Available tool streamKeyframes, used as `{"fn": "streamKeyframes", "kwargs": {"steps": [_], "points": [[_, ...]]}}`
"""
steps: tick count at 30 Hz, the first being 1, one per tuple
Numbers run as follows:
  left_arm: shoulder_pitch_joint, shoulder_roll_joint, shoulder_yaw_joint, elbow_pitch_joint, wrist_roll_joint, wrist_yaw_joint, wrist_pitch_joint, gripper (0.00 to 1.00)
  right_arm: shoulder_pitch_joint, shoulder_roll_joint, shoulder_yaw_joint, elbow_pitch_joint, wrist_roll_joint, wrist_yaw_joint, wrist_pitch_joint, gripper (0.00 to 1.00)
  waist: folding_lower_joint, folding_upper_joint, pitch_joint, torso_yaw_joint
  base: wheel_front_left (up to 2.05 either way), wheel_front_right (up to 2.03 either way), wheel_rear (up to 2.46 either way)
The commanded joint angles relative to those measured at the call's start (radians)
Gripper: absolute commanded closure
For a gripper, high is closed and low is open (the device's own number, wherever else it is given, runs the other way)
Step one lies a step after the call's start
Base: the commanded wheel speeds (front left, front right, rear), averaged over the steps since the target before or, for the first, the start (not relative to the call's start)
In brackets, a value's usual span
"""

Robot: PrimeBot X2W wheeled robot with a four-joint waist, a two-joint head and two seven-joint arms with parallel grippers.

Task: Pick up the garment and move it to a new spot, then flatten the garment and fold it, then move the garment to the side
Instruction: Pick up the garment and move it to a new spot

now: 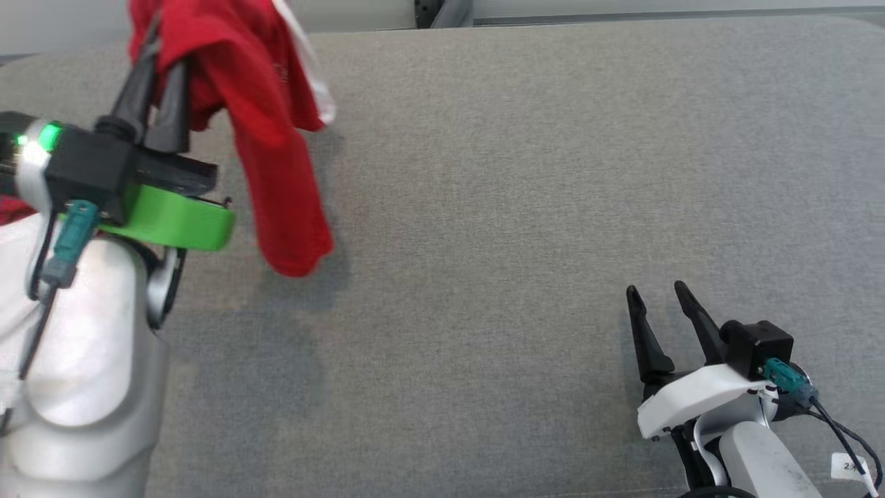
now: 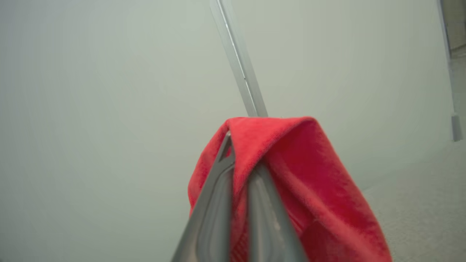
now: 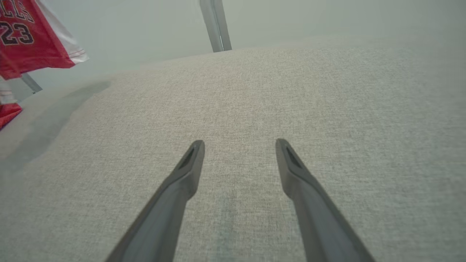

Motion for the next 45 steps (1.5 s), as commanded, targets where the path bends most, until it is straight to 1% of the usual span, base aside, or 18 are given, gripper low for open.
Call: {"fn": "streamKeyframes", "kwargs": {"steps": [1, 4, 8, 11, 13, 17, 18, 19, 20, 23, 25, 27, 30, 33, 37, 38, 39, 45], "points": [[0.014, -0.003, -0.031, -0.007, -0.006, -0.002, 0.001, 1.0, 0.015, 0.005, -0.001, 0.002, 0.007, 0.0, -0.003, 0.0, 0.0, 0.0, -0.049, -0.086, 0.0, 0.0, 0.0], [-0.009, -0.021, -0.124, 0.002, -0.023, -0.002, 0.001, 1.0, 0.025, 0.009, -0.006, 0.007, 0.01, 0.0, -0.003, 0.0, 0.0, 0.0, -0.058, -0.147, 0.0, 0.0, 0.0], [-0.077, -0.064, -0.186, 0.014, -0.03, -0.002, 0.0, 1.0, 0.03, 0.013, -0.015, 0.008, 0.014, 0.0, -0.003, 0.0, 0.0, 0.0, -0.055, -0.231, 0.0, 0.0, 0.0], [-0.091, -0.083, -0.193, 0.033, -0.019, -0.002, 0.001, 1.0, 0.034, 0.014, -0.025, 0.006, 0.017, 0.0, -0.003, 0.0, 0.0, 0.0, -0.047, -0.283, 0.0, 0.0, 0.0], [-0.076, -0.08, -0.187, 0.059, -0.009, 0.002, 0.001, 1.0, 0.04, 0.015, -0.031, 0.006, 0.019, 0.0, -0.003, 0.0, 0.0, 0.0, -0.042, -0.307, 0.0, 0.0, 0.0], [0.017, -0.061, -0.158, 0.177, -0.013, 0.023, 0.001, 1.0, 0.047, 0.016, -0.046, 0.005, 0.026, 0.0, -0.003, 0.0, 0.0, 0.0, -0.03, -0.32, 0.0, 0.0, 0.0], [0.038, -0.062, -0.143, 0.206, -0.023, 0.03, 0.001, 0.82, 0.05, 0.017, -0.049, 0.004, 0.026, 0.0, -0.003, 0.0, 0.0, 0.0, -0.026, -0.317, 0.0, 0.0, 0.0], [0.061, -0.057, -0.132, 0.236, -0.025, 0.037, 0.0, 0.06, 0.052, 0.017, -0.051, 0.004, 0.027, 0.0, -0.003, 0.0, 0.0, 0.0, -0.023, -0.313, 0.0, 0.0, 0.0], [0.097, -0.054, -0.123, 0.28, -0.03, 0.042, 0.0, 0.0, 0.053, 0.017, -0.052, 0.004, 0.026, 0.0, -0.003, 0.0, 0.0, 0.0, -0.023, -0.307, 0.0, 0.0, 0.0], [0.196, -0.072, -0.08, 0.372, -0.06, 0.063, 0.0, 0.0, 0.047, 0.017, -0.05, 0.004, 0.024, 0.0, -0.003, 0.0, 0.0, 0.0, -0.029, -0.283, 0.0, 0.0, 0.0], [0.261, -0.089, -0.046, 0.399, -0.081, 0.08, 0.0, 0.0, 0.044, 0.016, -0.053, 0.0, 0.021, 0.0, -0.003, 0.0, 0.0, 0.0, -0.042, -0.265, 0.0, 0.0, 0.0], [0.336, -0.105, -0.029, 0.402, -0.084, 0.079, 0.0, 0.0, 0.048, 0.016, -0.055, -0.005, 0.018, 0.0, -0.003, 0.0, 0.0, 0.0, -0.059, -0.244, 0.0, 0.0, 0.0], [0.432, -0.133, 0.025, 0.365, -0.101, 0.095, 0.0, 0.0, 0.064, 0.016, -0.051, -0.005, 0.017, 0.0, -0.003, 0.0, 0.0, 0.0, -0.095, -0.21, 0.0, 0.0, 0.0], [0.524, -0.16, 0.044, 0.325, -0.087, 0.086, 0.0, 0.0, 0.08, 0.016, -0.039, -0.004, 0.021, 0.0, -0.003, 0.0, 0.0, 0.0, -0.135, -0.176, 0.0, 0.0, 0.0], [0.582, -0.178, 0.075, 0.282, -0.083, 0.083, 0.0, 0.0, 0.095, 0.016, -0.018, 0.004, 0.023, 0.0, -0.003, 0.0, 0.0, 0.0, -0.173, -0.141, 0.0, 0.0, 0.0], [0.6, -0.184, 0.078, 0.271, -0.079, 0.078, 0.0, 0.0, 0.1, 0.016, -0.013, 0.006, 0.025, 0.0, -0.003, 0.0, 0.0, 0.0, -0.183, -0.128, 0.0, 0.0, 0.0], [0.623, -0.194, 0.075, 0.254, -0.067, 0.069, 0.001, 0.0, 0.107, 0.016, -0.003, 0.008, 0.028, 0.0, -0.003, 0.0, 0.0, 0.0, -0.198, -0.097, 0.0, 0.0, 0.0], [0.639, -0.207, 0.073, 0.227, -0.044, 0.051, 0.001, 0.0, 0.093, 0.015, 0.069, 0.014, 0.036, 0.0, -0.003, 0.0, 0.0, 0.0, -0.195, -0.01, 0.0, 0.0, 0.0]]}}
